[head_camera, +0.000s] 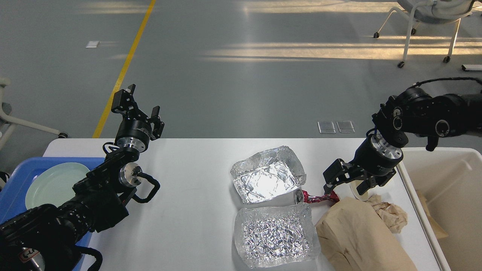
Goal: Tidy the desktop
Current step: 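Lower the right gripper down onto the brown paper bag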
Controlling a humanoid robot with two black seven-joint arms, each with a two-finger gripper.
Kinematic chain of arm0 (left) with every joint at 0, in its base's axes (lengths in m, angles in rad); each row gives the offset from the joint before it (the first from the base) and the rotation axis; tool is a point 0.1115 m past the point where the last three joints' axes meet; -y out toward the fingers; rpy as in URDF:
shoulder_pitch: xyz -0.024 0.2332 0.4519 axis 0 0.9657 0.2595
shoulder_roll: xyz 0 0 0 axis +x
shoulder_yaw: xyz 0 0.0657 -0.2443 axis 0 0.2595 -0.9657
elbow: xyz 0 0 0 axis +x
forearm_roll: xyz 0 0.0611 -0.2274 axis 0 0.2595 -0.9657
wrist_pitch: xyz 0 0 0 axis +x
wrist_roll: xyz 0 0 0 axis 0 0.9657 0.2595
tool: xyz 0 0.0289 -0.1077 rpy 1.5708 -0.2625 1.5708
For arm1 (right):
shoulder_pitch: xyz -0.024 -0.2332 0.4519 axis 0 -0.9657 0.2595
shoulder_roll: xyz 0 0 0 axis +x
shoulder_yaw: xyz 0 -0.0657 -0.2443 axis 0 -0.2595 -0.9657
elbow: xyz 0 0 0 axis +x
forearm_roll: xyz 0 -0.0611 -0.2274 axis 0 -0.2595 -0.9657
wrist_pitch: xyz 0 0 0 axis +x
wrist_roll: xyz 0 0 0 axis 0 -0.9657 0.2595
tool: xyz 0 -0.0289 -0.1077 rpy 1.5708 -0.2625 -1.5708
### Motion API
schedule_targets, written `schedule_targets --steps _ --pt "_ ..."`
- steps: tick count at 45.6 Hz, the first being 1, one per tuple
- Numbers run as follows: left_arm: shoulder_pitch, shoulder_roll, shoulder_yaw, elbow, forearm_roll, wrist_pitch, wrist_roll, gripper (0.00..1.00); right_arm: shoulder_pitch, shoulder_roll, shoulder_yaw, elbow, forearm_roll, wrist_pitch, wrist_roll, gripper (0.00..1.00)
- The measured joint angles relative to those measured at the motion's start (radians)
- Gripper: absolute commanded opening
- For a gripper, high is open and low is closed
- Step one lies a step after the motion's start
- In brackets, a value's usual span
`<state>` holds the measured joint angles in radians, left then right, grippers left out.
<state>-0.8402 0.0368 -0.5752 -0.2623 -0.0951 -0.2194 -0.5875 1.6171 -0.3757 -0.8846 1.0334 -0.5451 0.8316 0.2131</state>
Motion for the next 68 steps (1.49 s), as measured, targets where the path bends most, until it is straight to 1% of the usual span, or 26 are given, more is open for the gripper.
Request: schedule_targets --steps 7,13,26,37,52,60,64,68 --pt "0.0 0.0 0.0 0.0 0.0 0.0 0.0 1.0 -0.076 0.05 0.015 -0.072 0.001 -0.019 0.0 1.0" --pt "0.0 0.0 -0.001 0.0 -0.001 0.0 -0.016 1.0 -0.108 0.074 0.034 -0.098 0.001 -0.02 0.001 1.0" --pt "0.007 -0.001 0.0 0.0 -0.002 0.0 -0.063 1.0 -0.13 0.078 0.064 -0.11 0.001 -0.02 0.006 1.0" --pt "0.009 -0.002 0.0 0.0 -0.002 0.0 -0.072 1.0 -0.144 0.065 0.089 -0.109 0.002 -0.017 0.012 1.0" --pt "0.01 -0.002 0.0 0.0 -0.002 0.0 -0.074 1.0 -0.141 0.057 0.09 -0.061 -0.016 -0.018 0.014 1.0" --pt "0.01 -0.002 0.0 0.0 -0.002 0.0 -0.074 1.0 -0.118 0.042 0.092 0.052 -0.092 -0.024 0.015 1.0" --pt "0.01 -0.002 0.0 0.0 -0.002 0.0 -0.074 1.0 -0.118 0.031 0.092 0.099 -0.124 -0.052 0.015 1.0" --pt "0.01 -0.002 0.0 0.0 -0.002 0.0 -0.074 1.0 -0.131 0.03 0.093 0.114 -0.141 -0.098 0.016 1.0"
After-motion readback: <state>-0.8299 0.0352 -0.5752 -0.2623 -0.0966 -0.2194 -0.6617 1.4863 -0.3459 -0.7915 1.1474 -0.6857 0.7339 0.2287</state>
